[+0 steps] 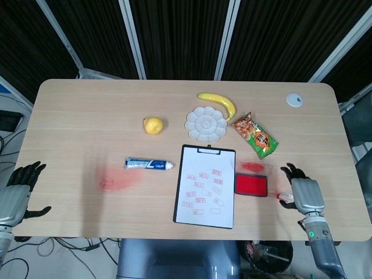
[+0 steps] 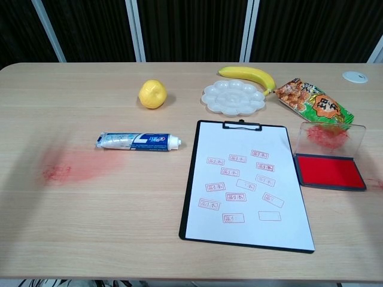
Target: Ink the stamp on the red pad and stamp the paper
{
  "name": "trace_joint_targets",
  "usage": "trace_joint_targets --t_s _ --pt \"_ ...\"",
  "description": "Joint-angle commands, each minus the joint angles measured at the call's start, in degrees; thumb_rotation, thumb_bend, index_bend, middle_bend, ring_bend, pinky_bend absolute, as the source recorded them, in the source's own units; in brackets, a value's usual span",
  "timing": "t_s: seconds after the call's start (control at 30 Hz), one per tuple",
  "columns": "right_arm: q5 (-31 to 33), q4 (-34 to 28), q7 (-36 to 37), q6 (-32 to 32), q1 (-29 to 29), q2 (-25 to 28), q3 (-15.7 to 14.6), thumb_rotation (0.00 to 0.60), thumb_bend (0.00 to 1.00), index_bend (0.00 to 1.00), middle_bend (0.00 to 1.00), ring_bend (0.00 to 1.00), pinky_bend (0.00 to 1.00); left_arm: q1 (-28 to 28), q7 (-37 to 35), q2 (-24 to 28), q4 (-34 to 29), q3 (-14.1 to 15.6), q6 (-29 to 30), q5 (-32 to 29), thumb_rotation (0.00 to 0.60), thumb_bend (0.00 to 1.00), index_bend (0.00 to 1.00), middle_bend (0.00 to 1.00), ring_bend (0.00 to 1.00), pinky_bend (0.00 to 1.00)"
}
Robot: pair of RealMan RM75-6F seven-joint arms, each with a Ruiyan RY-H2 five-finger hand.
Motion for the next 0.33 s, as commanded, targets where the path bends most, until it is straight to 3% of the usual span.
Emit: trace_joint_targets --t_s 0.03,0.33 --pt "-7.78 -0.60 2.55 5.36 -3.04 3.52 -2.62 0.600 0.14 0.00 0.00 0.00 0.21 -0.03 0.33 0.08 0.19 0.13 0.02 0.30 0.600 0.02 0.00 0.00 0.00 0.00" --pt "-15.78 2.42 5.97 12.31 -7.39 5.71 -4.95 0.600 0.12 0.00 0.00 0.00 0.20 0.13 1.86 -0.12 0.73 0.36 0.48 0.77 0.600 0.01 0.00 0.00 0.00 0.00"
